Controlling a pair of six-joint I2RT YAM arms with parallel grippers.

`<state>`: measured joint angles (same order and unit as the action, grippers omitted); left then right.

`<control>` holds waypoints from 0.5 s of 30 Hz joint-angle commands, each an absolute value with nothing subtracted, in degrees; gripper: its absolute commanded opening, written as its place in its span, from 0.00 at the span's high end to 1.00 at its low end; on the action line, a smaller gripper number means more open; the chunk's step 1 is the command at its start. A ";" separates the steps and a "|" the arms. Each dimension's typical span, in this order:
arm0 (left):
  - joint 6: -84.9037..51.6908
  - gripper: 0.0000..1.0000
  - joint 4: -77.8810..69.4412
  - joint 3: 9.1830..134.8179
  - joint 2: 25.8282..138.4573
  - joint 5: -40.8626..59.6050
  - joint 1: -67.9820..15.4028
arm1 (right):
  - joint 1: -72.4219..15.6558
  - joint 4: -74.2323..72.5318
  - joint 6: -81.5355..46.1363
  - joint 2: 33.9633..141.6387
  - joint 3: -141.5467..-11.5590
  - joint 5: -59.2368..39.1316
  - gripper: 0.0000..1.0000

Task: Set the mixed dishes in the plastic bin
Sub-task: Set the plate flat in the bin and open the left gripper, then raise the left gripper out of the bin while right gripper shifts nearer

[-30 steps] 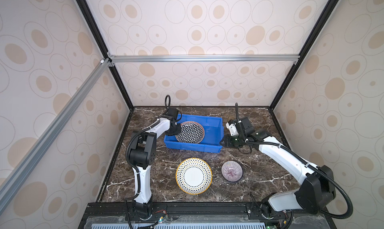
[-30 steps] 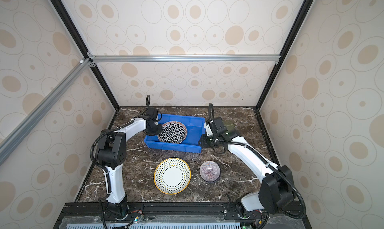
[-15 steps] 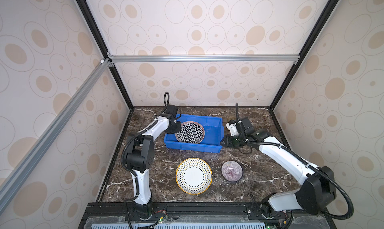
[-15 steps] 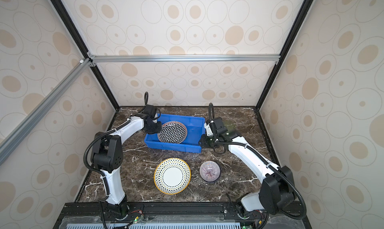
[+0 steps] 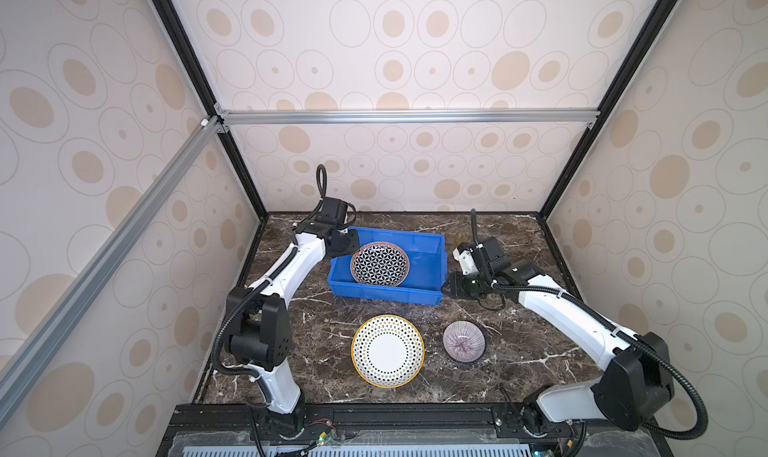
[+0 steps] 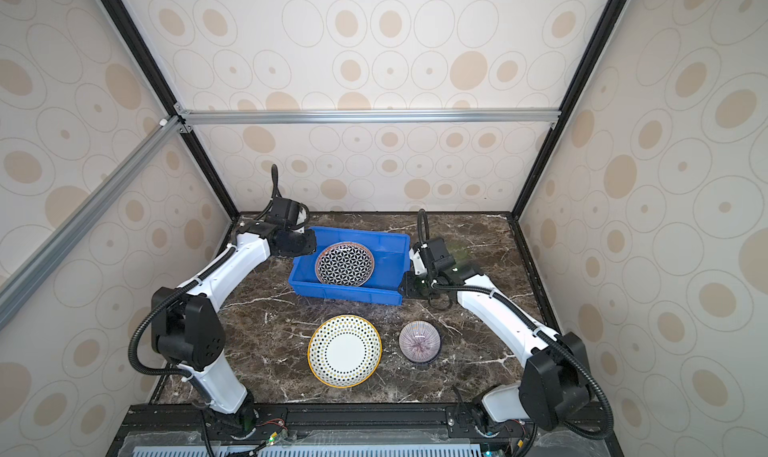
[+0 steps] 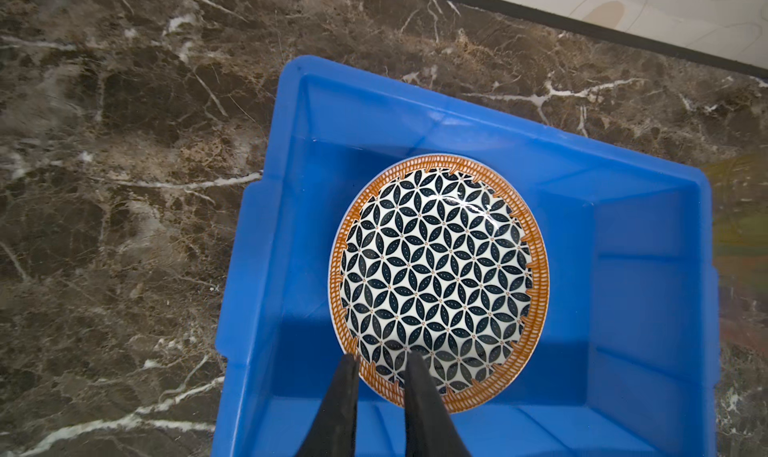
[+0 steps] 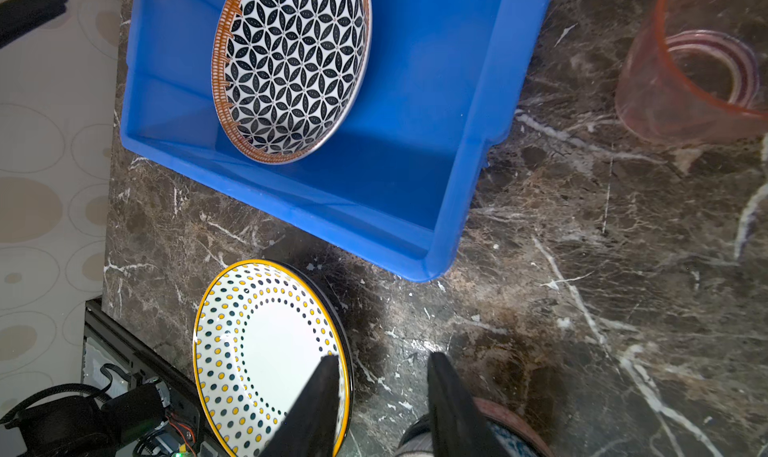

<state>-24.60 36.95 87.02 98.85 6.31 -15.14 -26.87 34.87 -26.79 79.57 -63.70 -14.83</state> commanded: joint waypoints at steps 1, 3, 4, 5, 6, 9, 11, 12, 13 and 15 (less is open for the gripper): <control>-23.76 0.79 38.34 84.91 95.42 5.45 -15.37 | -26.80 35.22 -27.48 78.05 -62.34 -15.12 0.62; -23.86 0.79 38.23 83.67 93.95 5.10 -15.38 | -26.99 34.98 -27.68 78.03 -61.82 -15.28 0.64; -23.91 0.79 38.15 83.13 93.40 5.01 -15.38 | -27.05 34.80 -27.68 78.05 -61.63 -15.44 0.65; -23.99 0.79 38.02 82.52 92.79 5.01 -15.42 | -27.15 34.65 -27.79 78.09 -61.38 -15.51 0.65; -24.21 0.79 37.81 81.88 92.27 5.01 -15.40 | -27.31 34.42 -27.92 78.18 -61.15 -15.62 0.65; -24.52 0.79 37.29 80.20 90.57 5.10 -15.37 | -27.92 34.03 -28.18 78.66 -60.83 -15.64 0.67; -24.80 0.80 37.09 79.26 89.61 4.92 -15.38 | -28.45 33.76 -28.30 79.25 -60.64 -15.62 0.69; -24.82 0.80 37.00 78.90 89.10 4.75 -15.31 | -28.77 33.50 -28.35 79.54 -60.56 -15.56 0.70; -24.88 0.80 37.00 78.55 88.57 4.66 -15.29 | -29.06 33.27 -28.47 79.84 -60.42 -15.43 0.72; -24.87 0.81 37.10 78.08 87.69 4.47 -15.29 | -29.54 32.59 -28.87 80.61 -59.99 -15.37 0.74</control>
<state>-24.64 36.91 78.48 90.04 5.65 -15.14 -28.64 33.43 -28.08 79.57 -61.04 -15.25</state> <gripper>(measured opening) 0.194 0.268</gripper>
